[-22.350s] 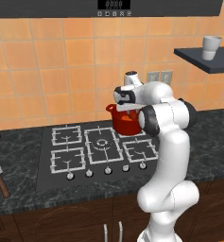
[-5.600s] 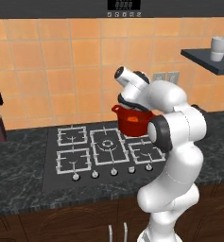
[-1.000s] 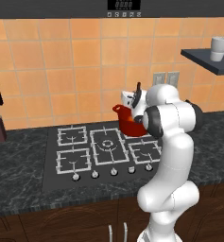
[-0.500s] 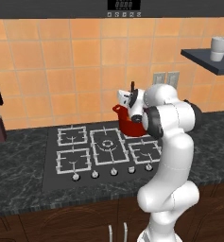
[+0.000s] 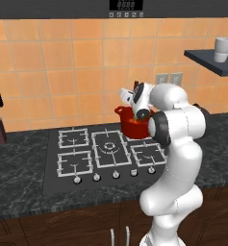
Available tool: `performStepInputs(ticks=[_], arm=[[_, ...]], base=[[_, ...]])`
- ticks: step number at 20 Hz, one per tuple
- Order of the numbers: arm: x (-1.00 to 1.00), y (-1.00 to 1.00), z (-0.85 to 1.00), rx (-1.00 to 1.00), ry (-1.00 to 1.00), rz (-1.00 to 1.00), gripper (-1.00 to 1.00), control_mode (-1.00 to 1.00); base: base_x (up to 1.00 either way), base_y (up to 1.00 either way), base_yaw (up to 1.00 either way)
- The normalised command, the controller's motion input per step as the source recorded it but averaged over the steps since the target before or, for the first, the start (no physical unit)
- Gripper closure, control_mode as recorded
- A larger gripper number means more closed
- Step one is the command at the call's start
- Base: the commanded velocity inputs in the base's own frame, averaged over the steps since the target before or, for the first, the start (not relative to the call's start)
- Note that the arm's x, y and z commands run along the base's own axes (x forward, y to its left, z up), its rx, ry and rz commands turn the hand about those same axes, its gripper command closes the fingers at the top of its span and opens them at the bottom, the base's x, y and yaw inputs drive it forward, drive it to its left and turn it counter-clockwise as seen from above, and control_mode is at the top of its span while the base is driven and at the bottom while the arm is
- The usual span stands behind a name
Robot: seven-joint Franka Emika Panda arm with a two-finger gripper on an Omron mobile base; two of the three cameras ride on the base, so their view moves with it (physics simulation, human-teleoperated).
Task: Put the squash and tomato in the pot. Retrieve the spatula and lightly stir the vegetables in the pot.
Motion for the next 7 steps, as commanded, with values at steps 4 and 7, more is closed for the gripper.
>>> performStepInputs(ticks=[4, 7], arm=[[-0.20, -0.02, 0.41, 0.07, 0.00, 0.00, 1.00, -1.00], [0.10, -0.18, 0.14, 0.00, 0.00, 0.00, 1.00, -1.00]], base=[[0.00, 0.00, 0.00], [0.00, 0.00, 0.00]])
